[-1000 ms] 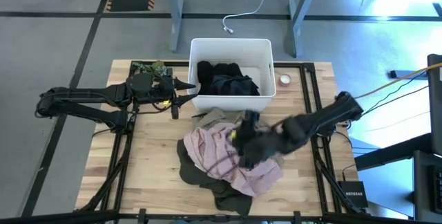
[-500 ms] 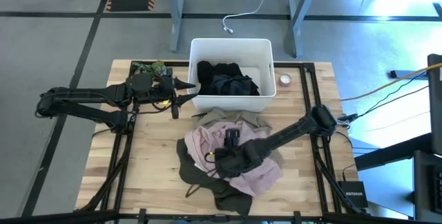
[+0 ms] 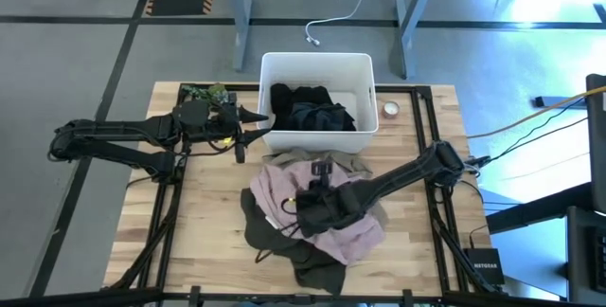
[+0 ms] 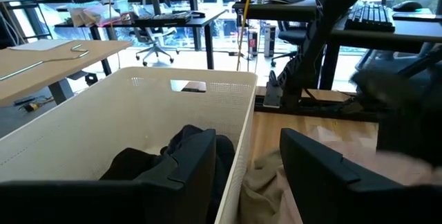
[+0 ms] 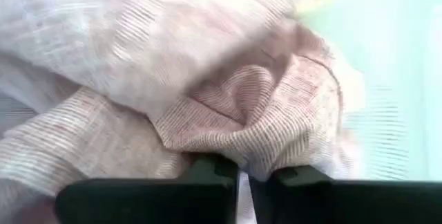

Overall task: Sort clothes
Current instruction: Put the pink polo shirt into the white laundry bin

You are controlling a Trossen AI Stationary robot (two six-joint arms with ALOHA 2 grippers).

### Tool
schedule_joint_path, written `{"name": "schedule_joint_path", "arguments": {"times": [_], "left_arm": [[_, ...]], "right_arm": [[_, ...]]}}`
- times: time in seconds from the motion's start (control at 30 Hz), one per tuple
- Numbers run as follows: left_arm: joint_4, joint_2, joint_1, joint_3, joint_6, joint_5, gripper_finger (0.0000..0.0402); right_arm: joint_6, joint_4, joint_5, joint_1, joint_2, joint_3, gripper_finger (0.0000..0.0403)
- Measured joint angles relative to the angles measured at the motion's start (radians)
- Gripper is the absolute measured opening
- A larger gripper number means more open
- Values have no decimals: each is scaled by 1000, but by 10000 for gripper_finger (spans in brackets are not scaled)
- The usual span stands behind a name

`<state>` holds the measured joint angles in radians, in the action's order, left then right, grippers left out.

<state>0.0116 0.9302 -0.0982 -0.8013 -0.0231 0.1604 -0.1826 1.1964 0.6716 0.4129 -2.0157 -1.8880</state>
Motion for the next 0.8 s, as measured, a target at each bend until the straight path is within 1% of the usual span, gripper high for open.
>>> {"name": "schedule_joint_path", "arguments": {"times": [0.1,0.2,0.33,0.5,0.57,0.63,0.7,0.73,0.8], "left_arm": [[0,0,0,0,0,0,157],[1,0,0,0,0,0,157],[4,0,0,0,0,0,157],[9,0,0,0,-2,0,157],[9,0,0,0,0,0,157],[9,0,0,0,-2,0,157],[12,0,-1,0,0,1,157],[20,0,-1,0,0,1,157],[30,-1,-1,0,0,1,157]], "right_arm": [[5,44,77,-1,41,-59,9],[39,45,189,-14,97,-119,16],[129,36,315,-47,150,-222,9],[292,-29,471,-121,192,-402,10],[389,-94,515,-164,198,-472,11],[556,-267,543,-216,243,-442,9],[696,-430,532,-278,268,-424,7],[737,-493,515,-310,281,-423,7],[770,-592,474,-367,291,-424,7]]}}
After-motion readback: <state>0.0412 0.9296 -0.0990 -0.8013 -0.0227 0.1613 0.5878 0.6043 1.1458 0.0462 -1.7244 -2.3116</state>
